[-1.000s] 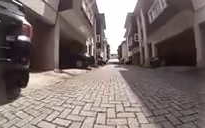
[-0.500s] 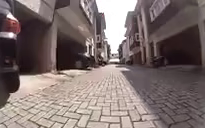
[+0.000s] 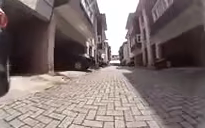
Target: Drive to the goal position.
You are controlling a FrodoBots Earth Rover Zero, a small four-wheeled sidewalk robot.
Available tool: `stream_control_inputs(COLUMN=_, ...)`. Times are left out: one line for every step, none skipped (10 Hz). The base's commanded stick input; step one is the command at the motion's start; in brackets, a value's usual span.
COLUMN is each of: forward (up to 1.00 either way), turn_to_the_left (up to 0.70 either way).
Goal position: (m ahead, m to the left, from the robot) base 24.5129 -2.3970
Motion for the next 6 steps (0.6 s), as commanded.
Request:
stream_control_inputs(forward=0.7, turn_to_the_left=-0.35)
stream_control_inputs(forward=0.7, turn_to_the_left=-0.35)
stream_control_inputs(forward=0.7, turn_to_the_left=-0.35)
stream_control_inputs(forward=0.7, turn_to_the_left=-0.29)
stream_control_inputs(forward=0.7, turn_to_the_left=-0.23)
stream_control_inputs(forward=0.7, turn_to_the_left=-0.16)
